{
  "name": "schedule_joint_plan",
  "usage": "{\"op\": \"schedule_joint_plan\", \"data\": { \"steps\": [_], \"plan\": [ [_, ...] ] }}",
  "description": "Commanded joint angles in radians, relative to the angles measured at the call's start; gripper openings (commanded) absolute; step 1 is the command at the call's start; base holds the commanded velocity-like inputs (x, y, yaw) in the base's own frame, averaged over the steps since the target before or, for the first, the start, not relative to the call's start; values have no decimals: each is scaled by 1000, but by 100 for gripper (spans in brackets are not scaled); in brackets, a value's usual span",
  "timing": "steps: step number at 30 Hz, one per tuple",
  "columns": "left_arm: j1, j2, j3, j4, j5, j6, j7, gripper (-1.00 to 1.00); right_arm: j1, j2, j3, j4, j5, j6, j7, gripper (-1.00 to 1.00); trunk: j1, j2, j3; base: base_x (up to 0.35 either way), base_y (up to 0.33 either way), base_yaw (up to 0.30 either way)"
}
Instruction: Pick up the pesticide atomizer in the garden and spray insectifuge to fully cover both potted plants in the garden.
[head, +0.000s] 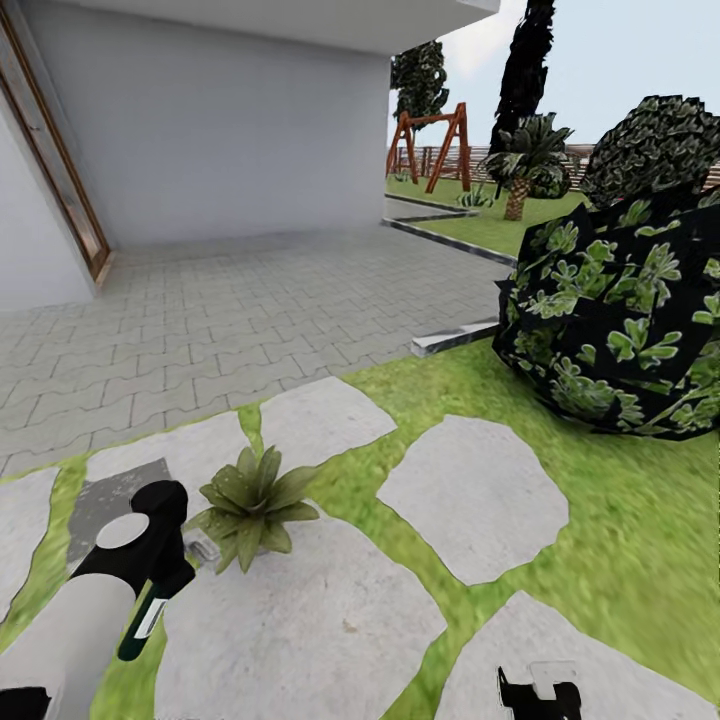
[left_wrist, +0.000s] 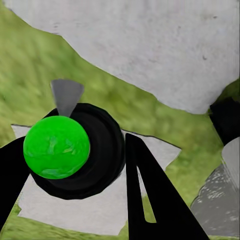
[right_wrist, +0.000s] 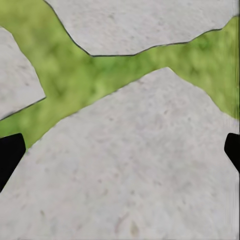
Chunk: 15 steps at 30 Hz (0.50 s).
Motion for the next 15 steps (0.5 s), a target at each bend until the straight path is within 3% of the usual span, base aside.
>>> {"op": "schedule_joint_plan", "data": {
  "steps": [1,9,15],
  "plan": [
    [0,-1,3,-1,-7,10,6,-100,-1,0,-5,2,11,-3,-6,100,0,0,-1,1,-312,118],
    [0,-4,19,1,0,10,40,-100,-1,0,-5,2,11,-3,-6,100,0,0,-1,88,-307,238],
    [39,-4,30,9,0,10,43,-100,-1,-1,-6,1,12,-4,-6,100,0,0,-1,209,-263,37]
  ]
}}
